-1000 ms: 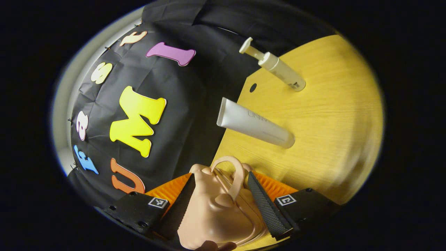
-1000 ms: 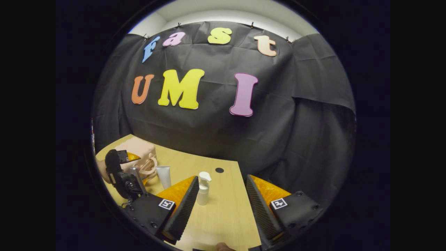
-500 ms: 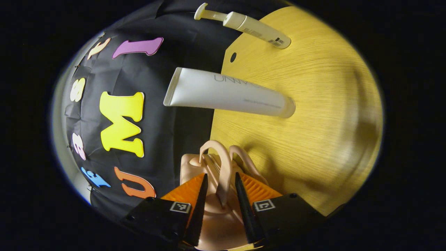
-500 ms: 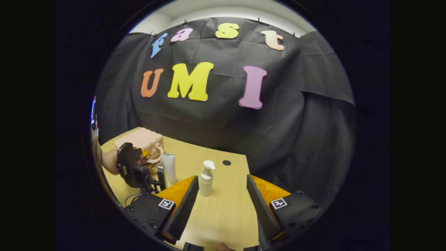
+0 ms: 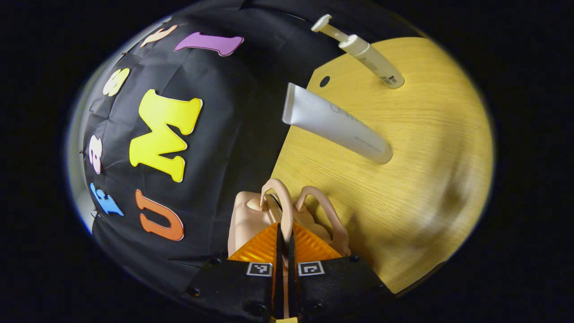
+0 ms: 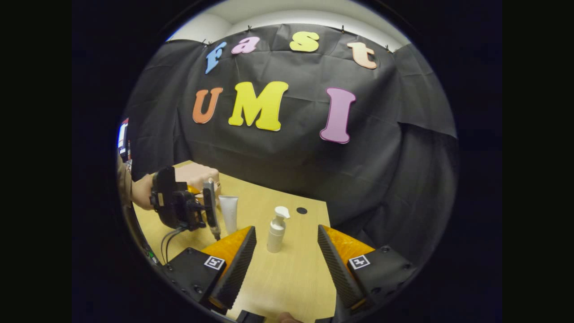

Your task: First open the suitcase, pack the skin care products into it, and then close the suitcase.

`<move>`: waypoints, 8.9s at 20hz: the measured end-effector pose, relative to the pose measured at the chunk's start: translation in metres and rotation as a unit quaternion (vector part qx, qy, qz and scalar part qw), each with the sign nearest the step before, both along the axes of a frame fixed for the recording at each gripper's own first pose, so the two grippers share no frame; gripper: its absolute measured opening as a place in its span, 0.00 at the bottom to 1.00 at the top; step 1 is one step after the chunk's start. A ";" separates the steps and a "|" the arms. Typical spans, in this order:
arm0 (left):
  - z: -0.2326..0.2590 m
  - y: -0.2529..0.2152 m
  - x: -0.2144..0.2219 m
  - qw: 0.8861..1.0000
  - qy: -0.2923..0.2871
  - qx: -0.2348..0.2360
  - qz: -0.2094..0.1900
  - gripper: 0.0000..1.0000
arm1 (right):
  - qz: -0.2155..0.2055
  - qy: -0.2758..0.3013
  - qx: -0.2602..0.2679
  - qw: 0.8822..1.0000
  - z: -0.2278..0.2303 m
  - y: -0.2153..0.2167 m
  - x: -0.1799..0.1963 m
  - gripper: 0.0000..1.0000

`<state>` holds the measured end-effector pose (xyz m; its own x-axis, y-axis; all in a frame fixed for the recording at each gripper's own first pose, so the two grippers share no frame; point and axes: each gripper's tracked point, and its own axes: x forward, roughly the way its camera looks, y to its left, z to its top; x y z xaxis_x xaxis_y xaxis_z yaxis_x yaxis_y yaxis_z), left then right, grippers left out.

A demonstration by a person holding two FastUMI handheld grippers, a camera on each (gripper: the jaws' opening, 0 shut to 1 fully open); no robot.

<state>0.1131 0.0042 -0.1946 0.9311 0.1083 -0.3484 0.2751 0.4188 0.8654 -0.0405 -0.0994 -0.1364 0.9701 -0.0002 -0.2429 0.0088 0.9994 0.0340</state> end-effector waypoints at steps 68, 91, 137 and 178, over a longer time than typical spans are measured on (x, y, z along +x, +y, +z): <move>0.065 -0.011 -0.026 0.886 0.068 -0.459 -0.001 0.99 | -0.078 0.069 -0.017 0.994 -0.022 -0.011 0.023 0.81; -0.064 -0.183 0.059 0.852 0.170 -0.496 -0.001 0.48 | 0.018 0.135 -0.018 0.990 -0.116 -0.020 0.074 0.81; -0.060 0.136 -0.026 0.829 0.214 -0.465 0.227 0.43 | -0.008 0.106 0.093 0.990 -0.040 0.160 0.086 0.28; 0.096 0.269 -0.137 0.817 -0.099 -0.552 0.132 0.99 | 0.165 0.167 0.111 0.966 -0.018 0.428 0.170 0.24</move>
